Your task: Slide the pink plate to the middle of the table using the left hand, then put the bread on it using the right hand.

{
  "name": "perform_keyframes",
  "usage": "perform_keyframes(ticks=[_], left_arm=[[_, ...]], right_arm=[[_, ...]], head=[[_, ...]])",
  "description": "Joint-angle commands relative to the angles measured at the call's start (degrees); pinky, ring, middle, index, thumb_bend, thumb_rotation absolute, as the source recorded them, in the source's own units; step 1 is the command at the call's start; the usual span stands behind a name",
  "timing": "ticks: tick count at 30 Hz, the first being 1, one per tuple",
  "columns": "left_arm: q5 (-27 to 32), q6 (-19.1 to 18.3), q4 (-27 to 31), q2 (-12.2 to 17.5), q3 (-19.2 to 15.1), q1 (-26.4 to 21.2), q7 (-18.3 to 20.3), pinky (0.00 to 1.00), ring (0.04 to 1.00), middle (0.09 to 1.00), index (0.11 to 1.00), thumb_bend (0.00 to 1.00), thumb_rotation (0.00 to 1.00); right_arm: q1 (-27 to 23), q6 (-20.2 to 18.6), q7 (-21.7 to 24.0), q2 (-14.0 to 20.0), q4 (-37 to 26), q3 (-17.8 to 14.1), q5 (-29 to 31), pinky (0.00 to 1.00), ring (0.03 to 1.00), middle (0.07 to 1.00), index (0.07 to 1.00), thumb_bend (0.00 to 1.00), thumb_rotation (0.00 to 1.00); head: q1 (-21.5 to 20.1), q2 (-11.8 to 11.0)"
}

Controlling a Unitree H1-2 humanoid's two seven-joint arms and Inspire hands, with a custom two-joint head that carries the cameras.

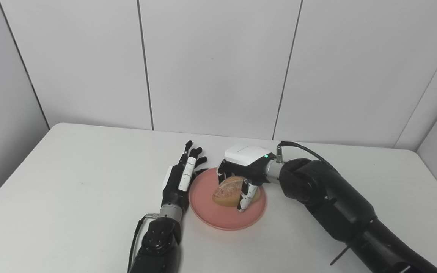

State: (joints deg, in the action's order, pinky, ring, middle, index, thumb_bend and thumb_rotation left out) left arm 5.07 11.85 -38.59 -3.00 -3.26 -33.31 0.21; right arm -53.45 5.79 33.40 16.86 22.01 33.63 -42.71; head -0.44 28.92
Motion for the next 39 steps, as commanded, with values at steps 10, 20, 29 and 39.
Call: perform_keyframes(ticks=[10, 20, 29, 39], left_arm=[[0.08, -1.82, -2.05, -1.24, 0.44, 4.77, 0.12, 0.70, 0.851, 0.917, 0.969, 0.91, 0.90], [0.28, -1.54, -2.34, -1.37, 0.29, 4.75, 0.12, 0.69, 0.844, 0.910, 0.964, 0.90, 0.89], [0.50, -1.39, -2.58, -1.14, 0.27, 4.83, 0.73, 0.68, 0.832, 0.919, 0.969, 0.90, 0.89], [0.95, -2.44, -1.72, -1.00, 0.01, 5.11, 1.10, 0.68, 0.827, 0.921, 0.970, 0.90, 0.88]], right_arm=[[-5.47, 7.88, -2.99, -1.60, 6.01, 0.89, 0.14, 0.34, 0.415, 0.499, 0.509, 0.52, 0.00], [-5.56, 7.99, -2.34, -1.55, 4.48, -0.22, 0.89, 0.42, 0.487, 0.576, 0.506, 0.52, 0.09], [-5.20, 8.57, -3.95, -1.02, 3.12, -2.67, 1.89, 0.69, 0.791, 0.802, 0.724, 1.00, 0.37], [-5.38, 7.18, -1.44, 1.50, -1.67, -4.89, 2.52, 0.84, 0.888, 0.863, 0.774, 1.00, 0.43]], head=[[-0.17, 0.70], [-0.25, 0.89], [-0.44, 0.82], [-1.04, 1.08]])
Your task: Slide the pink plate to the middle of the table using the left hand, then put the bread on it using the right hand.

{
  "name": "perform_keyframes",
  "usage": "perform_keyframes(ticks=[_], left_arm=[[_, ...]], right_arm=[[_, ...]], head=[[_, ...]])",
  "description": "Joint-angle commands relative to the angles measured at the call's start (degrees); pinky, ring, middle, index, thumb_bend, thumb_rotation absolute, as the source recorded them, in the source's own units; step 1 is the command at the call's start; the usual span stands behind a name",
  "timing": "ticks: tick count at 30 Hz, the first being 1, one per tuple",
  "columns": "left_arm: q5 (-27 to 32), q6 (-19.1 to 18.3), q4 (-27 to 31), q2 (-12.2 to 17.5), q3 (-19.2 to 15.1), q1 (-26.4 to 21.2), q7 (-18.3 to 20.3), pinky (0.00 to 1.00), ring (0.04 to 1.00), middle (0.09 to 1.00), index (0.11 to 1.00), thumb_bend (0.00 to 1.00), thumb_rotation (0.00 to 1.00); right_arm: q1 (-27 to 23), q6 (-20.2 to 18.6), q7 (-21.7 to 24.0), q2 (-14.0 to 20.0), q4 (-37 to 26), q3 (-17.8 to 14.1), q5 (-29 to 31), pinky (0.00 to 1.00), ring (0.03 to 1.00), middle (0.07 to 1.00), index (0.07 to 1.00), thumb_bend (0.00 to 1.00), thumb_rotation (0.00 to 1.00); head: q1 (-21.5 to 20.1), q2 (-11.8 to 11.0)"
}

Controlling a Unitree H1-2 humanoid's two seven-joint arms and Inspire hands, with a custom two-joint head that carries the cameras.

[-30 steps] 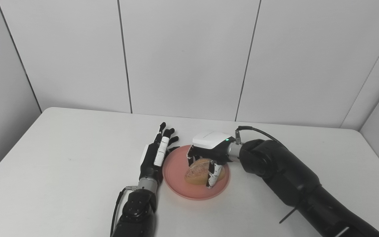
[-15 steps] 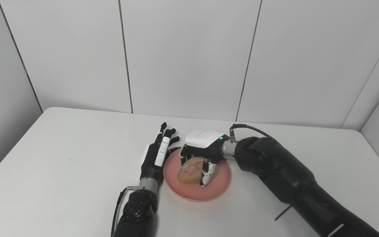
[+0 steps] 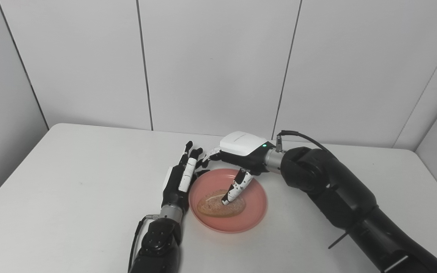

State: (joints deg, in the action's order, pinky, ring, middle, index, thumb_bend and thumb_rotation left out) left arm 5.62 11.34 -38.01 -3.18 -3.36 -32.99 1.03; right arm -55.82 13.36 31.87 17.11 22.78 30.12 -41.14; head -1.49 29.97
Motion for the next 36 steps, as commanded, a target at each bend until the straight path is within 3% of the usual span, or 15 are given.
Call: perform_keyframes(ticks=[1, 8, 13, 14, 15, 18, 23, 26, 31, 36], left_arm=[[0.31, -1.98, -2.24, -0.79, 0.17, 4.81, 0.21, 0.68, 0.826, 0.921, 0.969, 0.90, 0.88], [-0.10, -2.33, -1.62, -0.53, 0.52, 5.06, 0.26, 0.67, 0.841, 0.927, 0.976, 0.91, 0.89], [-0.03, -2.39, -1.60, -0.48, 0.48, 4.95, 0.07, 0.67, 0.841, 0.921, 0.968, 0.90, 0.89], [0.09, -2.33, -1.69, -0.49, 0.41, 4.89, 0.10, 0.68, 0.841, 0.920, 0.965, 0.91, 0.89], [0.28, -2.30, -1.79, -0.50, 0.31, 4.80, 0.22, 0.68, 0.840, 0.920, 0.964, 0.92, 0.89], [0.38, -2.13, -1.98, -0.43, 0.20, 4.63, 0.22, 0.69, 0.851, 0.924, 0.966, 0.91, 0.88], [0.32, -1.56, -1.97, -0.38, -0.25, 4.32, -0.18, 0.76, 0.899, 0.928, 0.972, 0.90, 0.88], [-0.09, -1.18, -1.87, -0.33, -0.36, 4.13, -0.72, 0.79, 0.921, 0.935, 0.973, 0.90, 0.89], [-0.72, -0.67, -1.56, -0.14, -0.12, 3.90, -1.23, 0.83, 0.955, 0.950, 0.977, 0.88, 0.89], [-2.60, -0.24, -1.19, 0.03, 0.68, 4.09, -2.65, 0.84, 0.947, 0.941, 0.972, 0.89, 0.91]], right_arm=[[-2.86, -0.87, 0.63, 1.54, -3.15, -1.56, 0.98, 0.85, 0.890, 0.864, 0.774, 1.00, 0.43], [-0.83, -2.09, 2.00, 3.17, -6.60, -3.11, 1.47, 0.88, 0.892, 0.861, 0.764, 1.00, 0.43], [3.47, -1.82, -4.00, 2.81, -7.18, -7.40, 3.26, 0.80, 0.850, 0.825, 0.739, 1.00, 0.46], [4.51, -2.17, -5.36, 2.47, -7.17, -8.47, 3.78, 0.78, 0.844, 0.819, 0.740, 1.00, 0.54], [6.32, -3.15, -7.50, 1.60, -7.18, -10.09, 4.45, 0.77, 0.842, 0.817, 0.740, 1.00, 0.57], [10.52, -4.88, -12.37, -1.16, -6.61, -13.66, 6.29, 0.75, 0.859, 0.830, 0.783, 0.93, 0.78], [16.39, -8.26, -17.56, -6.53, -4.51, -18.41, 11.91, 0.80, 0.903, 0.898, 0.856, 0.87, 0.92], [18.93, -9.03, -21.13, -10.00, -2.33, -21.81, 16.47, 0.82, 0.906, 0.906, 0.860, 0.88, 0.94], [22.69, -7.14, -28.72, -16.72, 2.49, -29.32, 26.30, 0.85, 0.922, 0.918, 0.880, 0.86, 0.97], [25.37, -6.30, -34.05, -22.59, 4.61, -35.26, 35.14, 0.97, 0.962, 0.960, 0.928, 0.82, 1.00]], head=[[-0.03, 0.03], [-0.15, 0.20], [-0.53, 0.25], [-0.53, 0.25], [-0.64, 0.27], [-0.78, 0.33], [-1.47, 0.41], [-1.68, 0.43], [-2.15, 0.55], [-2.52, 0.67]])
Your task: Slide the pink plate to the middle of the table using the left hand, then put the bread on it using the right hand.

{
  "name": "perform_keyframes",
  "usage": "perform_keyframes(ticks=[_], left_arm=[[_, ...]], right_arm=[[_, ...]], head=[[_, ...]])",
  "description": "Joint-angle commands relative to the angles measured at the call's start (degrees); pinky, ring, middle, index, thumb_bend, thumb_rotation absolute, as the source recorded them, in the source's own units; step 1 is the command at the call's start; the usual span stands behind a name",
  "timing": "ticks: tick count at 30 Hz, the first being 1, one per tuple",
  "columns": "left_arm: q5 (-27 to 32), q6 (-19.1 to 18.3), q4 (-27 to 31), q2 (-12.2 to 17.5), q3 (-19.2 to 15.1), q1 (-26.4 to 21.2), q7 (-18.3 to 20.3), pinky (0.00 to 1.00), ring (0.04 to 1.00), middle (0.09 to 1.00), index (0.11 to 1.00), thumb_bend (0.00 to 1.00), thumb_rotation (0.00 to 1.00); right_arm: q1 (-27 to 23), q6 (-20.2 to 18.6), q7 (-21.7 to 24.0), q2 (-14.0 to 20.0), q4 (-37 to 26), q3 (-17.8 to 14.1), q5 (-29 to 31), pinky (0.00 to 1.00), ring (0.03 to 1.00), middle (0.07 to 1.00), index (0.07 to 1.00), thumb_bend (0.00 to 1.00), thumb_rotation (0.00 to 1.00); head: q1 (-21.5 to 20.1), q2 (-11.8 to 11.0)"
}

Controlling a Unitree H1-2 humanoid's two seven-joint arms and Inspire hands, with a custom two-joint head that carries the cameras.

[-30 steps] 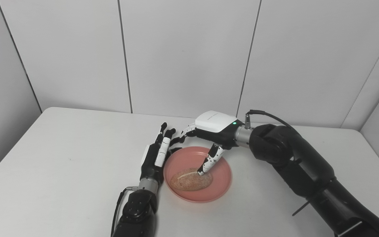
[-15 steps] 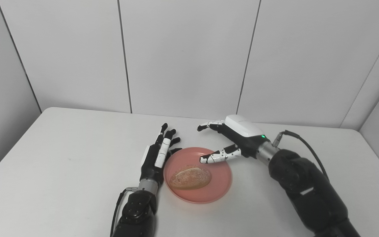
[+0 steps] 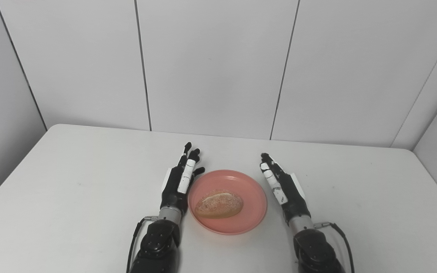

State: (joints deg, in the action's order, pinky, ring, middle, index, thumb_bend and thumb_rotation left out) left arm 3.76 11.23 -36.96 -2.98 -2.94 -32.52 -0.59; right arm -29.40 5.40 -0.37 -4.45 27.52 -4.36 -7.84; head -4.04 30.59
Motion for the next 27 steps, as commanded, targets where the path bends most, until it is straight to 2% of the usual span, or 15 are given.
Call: perform_keyframes(ticks=[1, 5, 8, 13, 19, 24, 27], left_arm=[[-1.06, -0.07, -2.07, -0.21, 0.35, 3.71, -1.27, 0.85, 0.947, 0.943, 0.974, 0.88, 0.92], [-1.57, 0.50, -1.43, -0.44, 0.59, 4.19, -1.95, 0.88, 0.959, 0.960, 0.987, 0.87, 0.92], [-1.75, 0.65, -1.23, -0.42, 0.59, 4.40, -2.08, 0.90, 0.964, 0.963, 0.987, 0.87, 0.92], [-1.89, 0.57, -1.15, -0.31, 0.68, 4.54, -2.30, 0.90, 0.967, 0.964, 0.991, 0.87, 0.92], [-2.63, 0.61, -0.26, -0.91, 0.78, 5.15, -4.07, 0.91, 0.960, 0.969, 0.976, 0.87, 0.91], [-4.14, 0.59, 0.93, -1.56, 0.99, 5.69, -6.53, 0.97, 0.962, 0.969, 0.972, 0.85, 0.91], [-6.16, 1.59, 0.96, -1.53, 1.72, 5.92, -8.28, 1.00, 0.975, 0.968, 0.979, 0.82, 0.93]], right_arm=[[-0.76, 2.36, -2.49, -1.53, 0.45, -1.18, 2.77, 0.98, 0.972, 0.971, 0.941, 0.83, 1.00], [-0.58, 7.19, -4.60, -2.21, 4.88, -1.73, 4.80, 1.00, 0.999, 0.992, 0.967, 0.85, 1.00], [-0.82, 10.94, -7.14, -2.10, 7.56, -1.50, 4.22, 1.00, 0.999, 0.987, 0.970, 0.84, 1.00], [-1.06, 14.78, -11.57, -1.96, 10.22, -0.58, 2.38, 1.00, 0.999, 0.992, 0.977, 0.81, 1.00], [-0.69, 16.79, -11.80, -1.82, 12.15, 0.67, 2.86, 1.00, 1.000, 0.987, 0.969, 0.82, 1.00], [-0.13, 17.24, -11.12, -1.34, 12.90, 1.77, 3.14, 1.00, 1.000, 0.980, 0.964, 0.83, 1.00], [0.12, 17.08, -10.68, -1.05, 13.07, 2.17, 3.50, 1.00, 1.000, 0.977, 0.963, 0.87, 1.00]], head=[[0.03, 0.06], [0.11, 0.12], [-0.08, 0.18], [-0.20, 0.22], [0.06, 0.50], [0.18, 0.62], [0.21, 0.65]])
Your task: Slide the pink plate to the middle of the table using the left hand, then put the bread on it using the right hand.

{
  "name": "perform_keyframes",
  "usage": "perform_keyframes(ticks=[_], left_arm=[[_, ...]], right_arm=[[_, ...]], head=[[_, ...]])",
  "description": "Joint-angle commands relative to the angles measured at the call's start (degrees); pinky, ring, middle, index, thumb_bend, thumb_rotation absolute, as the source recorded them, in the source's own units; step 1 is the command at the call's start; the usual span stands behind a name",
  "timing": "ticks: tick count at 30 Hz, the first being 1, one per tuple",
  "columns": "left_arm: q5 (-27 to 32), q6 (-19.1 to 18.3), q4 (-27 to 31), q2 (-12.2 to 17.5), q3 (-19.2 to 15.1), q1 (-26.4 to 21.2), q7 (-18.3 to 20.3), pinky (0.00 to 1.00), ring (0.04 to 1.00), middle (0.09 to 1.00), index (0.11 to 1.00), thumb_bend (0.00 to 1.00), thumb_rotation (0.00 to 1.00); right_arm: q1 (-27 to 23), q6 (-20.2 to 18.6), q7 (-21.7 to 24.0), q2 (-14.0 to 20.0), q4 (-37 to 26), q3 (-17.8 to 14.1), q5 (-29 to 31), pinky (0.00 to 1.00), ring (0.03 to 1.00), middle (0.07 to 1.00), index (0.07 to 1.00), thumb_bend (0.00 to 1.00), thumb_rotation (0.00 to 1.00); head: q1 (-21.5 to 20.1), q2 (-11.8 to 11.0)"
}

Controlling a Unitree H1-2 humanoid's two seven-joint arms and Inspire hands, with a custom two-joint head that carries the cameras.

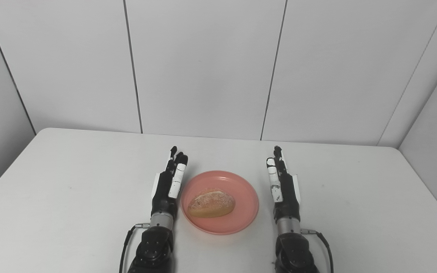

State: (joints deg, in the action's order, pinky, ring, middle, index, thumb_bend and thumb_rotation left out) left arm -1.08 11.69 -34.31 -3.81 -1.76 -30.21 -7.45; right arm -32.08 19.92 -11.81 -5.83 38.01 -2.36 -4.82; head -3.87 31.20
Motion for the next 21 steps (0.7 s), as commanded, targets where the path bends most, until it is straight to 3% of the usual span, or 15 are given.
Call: perform_keyframes(ticks=[1, 6, 14, 21], left_arm=[[-2.19, 1.56, -1.81, -0.67, 0.82, 3.66, -2.11, 1.00, 0.979, 0.969, 0.980, 0.82, 0.93], [-4.49, 3.29, -1.94, -0.69, 1.62, 3.93, -4.15, 0.96, 0.977, 0.964, 0.977, 0.78, 0.92], [-5.46, 4.28, -1.55, -1.00, 2.05, 4.42, -4.98, 1.00, 0.993, 0.972, 0.984, 0.75, 0.96], [-5.12, 3.34, -1.17, -0.92, 1.97, 4.40, -4.34, 1.00, 1.000, 0.976, 0.976, 0.80, 0.97]], right_arm=[[2.89, 2.30, 0.82, 0.37, 2.48, 0.20, 0.66, 1.00, 1.000, 0.976, 0.962, 0.87, 1.00], [3.12, 1.41, 1.54, 0.43, 2.18, 0.24, 1.62, 1.00, 1.000, 0.976, 0.959, 0.88, 1.00], [3.55, -1.08, 2.90, 0.32, 1.56, 0.46, 3.09, 1.00, 1.000, 0.985, 0.969, 0.87, 1.00], [3.52, -2.32, 2.60, 0.12, 0.99, 0.04, 3.40, 1.00, 1.000, 0.987, 0.961, 0.86, 1.00]], head=[[0.00, 0.03], [0.16, 0.06], [0.28, -0.11], [0.30, -0.08]])
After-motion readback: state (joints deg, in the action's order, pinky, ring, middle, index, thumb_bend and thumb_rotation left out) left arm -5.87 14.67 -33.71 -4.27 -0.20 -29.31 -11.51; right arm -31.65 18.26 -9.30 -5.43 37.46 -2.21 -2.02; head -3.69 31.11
